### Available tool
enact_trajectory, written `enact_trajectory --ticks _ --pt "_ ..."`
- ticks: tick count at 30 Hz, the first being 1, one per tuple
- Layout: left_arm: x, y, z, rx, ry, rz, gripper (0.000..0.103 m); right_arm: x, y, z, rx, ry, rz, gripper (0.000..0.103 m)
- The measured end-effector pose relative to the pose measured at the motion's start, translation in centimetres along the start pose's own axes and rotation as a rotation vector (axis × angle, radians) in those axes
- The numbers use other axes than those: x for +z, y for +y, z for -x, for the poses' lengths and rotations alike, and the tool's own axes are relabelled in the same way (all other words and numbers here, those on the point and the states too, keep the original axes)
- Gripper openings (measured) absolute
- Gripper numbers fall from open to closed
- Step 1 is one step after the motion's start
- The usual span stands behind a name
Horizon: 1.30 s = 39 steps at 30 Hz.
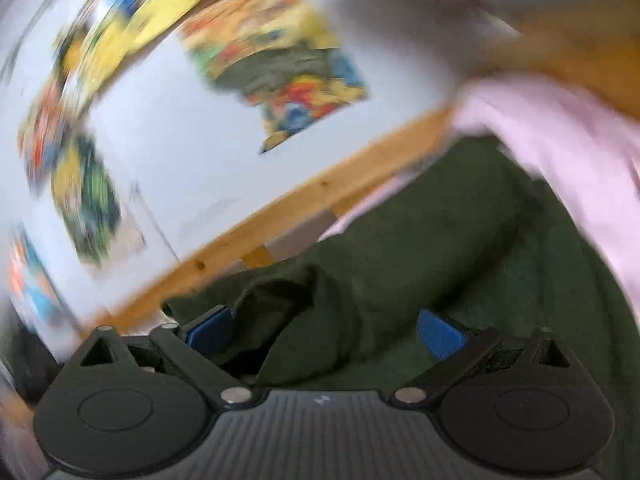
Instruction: Fold large clothes
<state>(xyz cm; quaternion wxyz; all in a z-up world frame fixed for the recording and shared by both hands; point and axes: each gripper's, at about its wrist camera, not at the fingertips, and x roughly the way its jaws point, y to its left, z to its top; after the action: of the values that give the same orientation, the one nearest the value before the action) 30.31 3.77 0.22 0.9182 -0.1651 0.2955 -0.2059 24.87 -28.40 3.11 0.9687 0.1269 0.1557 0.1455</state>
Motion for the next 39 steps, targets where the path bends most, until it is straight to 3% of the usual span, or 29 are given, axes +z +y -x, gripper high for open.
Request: enact_trajectory --ticks 1,2,6,8,9,10,12,13,15,16,19,21,24,26,27,28,32,33,36,37,38,39 --pt "1.0 1.0 -0.4 0.007 -0.002 0.045 0.086 0.3 1.1 -1.4 -0.039 0.002 0.102 0.082" --pt "1.9 1.9 -0.7 0.012 -0.004 0.09 0.086 0.4 1.8 -2.7 -0.075 0.009 0.171 0.078" --pt "4.2 3.7 -3.8 -0.018 0.067 0.244 0.086 0.8 3.3 -7.1 -0.18 0.04 0.366 0.073" --pt "4.3 4.0 -5.4 -0.039 0.123 0.307 0.084 0.9 3.4 -7.6 -0.168 0.037 0.389 0.057" --pt "4.3 4.1 -6.1 -0.049 0.14 0.334 0.084 0.8 3.4 -7.7 -0.16 0.05 0.391 0.028" --pt "4.2 4.1 -6.6 -0.065 0.155 0.35 0.084 0.8 3.3 -7.3 -0.167 0.05 0.383 0.016" --pt "3.8 3.8 -7.8 -0.102 0.205 0.364 0.082 0.3 3.2 -5.7 -0.151 0.015 0.383 0.014" --pt "3.5 3.6 -8.3 -0.119 0.235 0.367 0.075 0.0 3.2 -4.5 -0.156 -0.003 0.406 0.012" --pt "2.8 3.3 -9.1 -0.157 0.279 0.377 0.053 -0.6 3.5 -2.5 -0.163 -0.032 0.45 0.01" --pt "2.5 3.0 -9.2 -0.18 0.291 0.375 0.034 -1.2 3.6 -1.2 -0.166 -0.045 0.471 0.01" --pt "1.9 1.8 -8.4 -0.218 0.289 0.341 0.014 -4.2 3.7 1.0 -0.219 -0.006 0.559 0.01" --pt "1.3 1.1 -7.8 -0.228 0.306 0.306 0.0 -6.2 2.6 1.5 -0.277 0.061 0.523 0.005" --pt "-0.3 0.7 -7.5 -0.167 0.359 0.255 0.0 -7.3 0.5 2.5 -0.294 0.123 0.365 0.007" --pt "-1.3 0.9 -7.5 -0.112 0.392 0.218 0.0 -6.8 -0.9 3.8 -0.227 0.112 0.221 0.015" --pt "-1.7 1.1 -7.4 -0.105 0.398 0.205 0.0 -6.3 -1.7 4.2 -0.178 0.1 0.132 0.032" --pt "-2.0 1.2 -7.0 -0.109 0.4 0.197 0.011 -5.9 -2.3 4.5 -0.14 0.076 0.059 0.051" --pt "-1.9 1.9 -4.2 -0.109 0.322 0.209 0.058 -4.5 -4.3 4.0 0.03 0.007 -0.226 0.073" --pt "-1.5 2.1 -3.7 -0.11 0.299 0.22 0.062 -4.2 -4.5 3.2 0.066 0.003 -0.302 0.075" --pt "0.1 2.7 -3.1 -0.091 0.25 0.249 0.068 -3.7 -4.8 1.0 0.091 0.01 -0.395 0.075" --pt "0.7 2.7 -3.2 -0.072 0.241 0.255 0.069 -3.7 -4.6 0.4 0.083 0.009 -0.389 0.07" --pt "1.2 2.9 -3.2 -0.051 0.228 0.261 0.071 -3.9 -4.5 0.1 0.083 0.012 -0.383 0.062" --pt "1.6 3.1 -3.3 -0.014 0.206 0.276 0.073 -4.1 -4.4 0.0 0.098 0.021 -0.378 0.034"
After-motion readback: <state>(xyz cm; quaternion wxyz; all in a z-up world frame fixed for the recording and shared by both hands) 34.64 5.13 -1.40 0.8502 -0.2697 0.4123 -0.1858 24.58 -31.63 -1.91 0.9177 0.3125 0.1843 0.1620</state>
